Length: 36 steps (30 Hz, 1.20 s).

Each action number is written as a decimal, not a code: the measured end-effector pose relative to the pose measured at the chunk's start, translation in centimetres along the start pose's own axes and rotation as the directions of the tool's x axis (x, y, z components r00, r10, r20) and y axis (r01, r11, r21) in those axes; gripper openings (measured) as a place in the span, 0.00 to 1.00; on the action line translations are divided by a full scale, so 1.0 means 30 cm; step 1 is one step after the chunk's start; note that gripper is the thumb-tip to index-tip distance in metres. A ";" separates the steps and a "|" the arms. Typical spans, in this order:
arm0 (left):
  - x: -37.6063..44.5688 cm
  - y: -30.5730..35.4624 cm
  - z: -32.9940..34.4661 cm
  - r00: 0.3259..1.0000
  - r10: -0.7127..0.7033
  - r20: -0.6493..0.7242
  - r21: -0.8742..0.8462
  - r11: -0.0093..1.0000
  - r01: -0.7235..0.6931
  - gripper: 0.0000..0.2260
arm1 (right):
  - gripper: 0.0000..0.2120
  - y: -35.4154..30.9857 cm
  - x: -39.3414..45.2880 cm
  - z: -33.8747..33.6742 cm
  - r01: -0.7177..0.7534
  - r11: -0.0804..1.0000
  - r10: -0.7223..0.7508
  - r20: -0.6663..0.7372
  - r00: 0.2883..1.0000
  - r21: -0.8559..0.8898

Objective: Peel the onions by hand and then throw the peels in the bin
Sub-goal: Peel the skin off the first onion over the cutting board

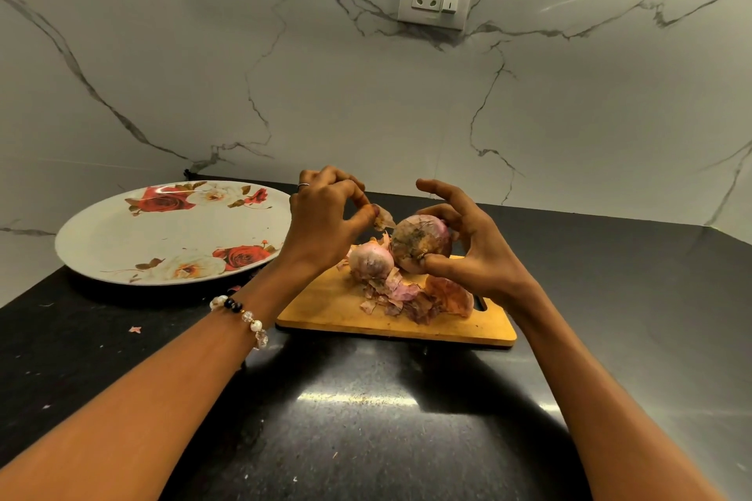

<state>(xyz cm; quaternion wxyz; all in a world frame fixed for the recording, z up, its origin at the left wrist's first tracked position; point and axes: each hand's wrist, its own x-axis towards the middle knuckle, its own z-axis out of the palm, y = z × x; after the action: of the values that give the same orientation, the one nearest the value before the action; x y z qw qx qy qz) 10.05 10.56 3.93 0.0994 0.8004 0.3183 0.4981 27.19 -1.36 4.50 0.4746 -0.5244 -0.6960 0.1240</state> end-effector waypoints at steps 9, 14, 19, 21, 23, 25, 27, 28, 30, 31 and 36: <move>-0.004 0.001 -0.016 0.992 -0.008 0.123 -0.081 0.997 0.018 0.09 | 0.44 0.001 -0.002 -0.014 -0.019 1.000 0.019 -0.019 1.000 -0.008; -0.009 0.049 -0.031 0.991 0.117 0.068 -0.220 0.970 -0.099 0.08 | 0.39 0.000 -0.002 -0.010 -0.039 0.998 0.037 -0.036 0.999 -0.048; -0.013 0.065 -0.030 0.971 0.238 0.037 -0.212 0.951 -0.225 0.11 | 0.39 0.005 0.000 -0.008 -0.042 0.997 0.040 -0.031 0.999 -0.066; -0.014 0.064 -0.027 0.944 0.322 0.069 -0.200 0.932 -0.303 0.12 | 0.39 0.012 0.000 -0.006 -0.042 0.997 0.041 -0.018 0.999 -0.066; -0.018 0.060 -0.023 0.912 0.392 0.121 -0.167 0.914 -0.370 0.14 | 0.39 0.016 -0.002 -0.004 -0.037 0.997 0.038 0.004 0.999 -0.068; -0.022 0.056 -0.021 0.889 0.423 0.174 -0.158 0.903 -0.399 0.14 | 0.40 0.018 -0.003 -0.004 -0.030 0.997 0.032 0.030 0.999 -0.064; -0.023 0.053 -0.020 0.880 0.429 0.204 -0.182 0.900 -0.396 0.14 | 0.42 0.019 -0.003 -0.007 -0.023 0.998 0.025 0.041 0.999 -0.060; -0.023 0.052 -0.020 0.880 0.427 0.209 -0.190 0.900 -0.392 0.14 | 0.43 0.019 -0.003 -0.009 -0.016 0.998 0.018 0.040 0.999 -0.060; -0.023 0.053 -0.019 0.885 0.417 0.209 -0.195 0.904 -0.380 0.14 | 0.45 0.022 -0.001 -0.015 0.004 0.998 -0.002 0.027 1.000 -0.059; -0.024 0.053 -0.019 0.888 0.409 0.209 -0.194 0.908 -0.373 0.14 | 0.46 0.023 -0.001 -0.018 0.012 0.998 -0.011 0.019 1.000 -0.057; -0.027 0.053 -0.023 0.893 0.390 0.223 -0.172 0.918 -0.358 0.15 | 0.48 0.026 0.004 -0.024 0.012 0.999 -0.012 -0.008 1.000 -0.044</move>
<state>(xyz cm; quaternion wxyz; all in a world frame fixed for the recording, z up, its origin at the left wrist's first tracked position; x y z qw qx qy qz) 9.88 8.72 4.43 0.0919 0.8957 0.1105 0.4208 28.23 -1.17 4.41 0.4666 -0.5311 -0.6997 0.1033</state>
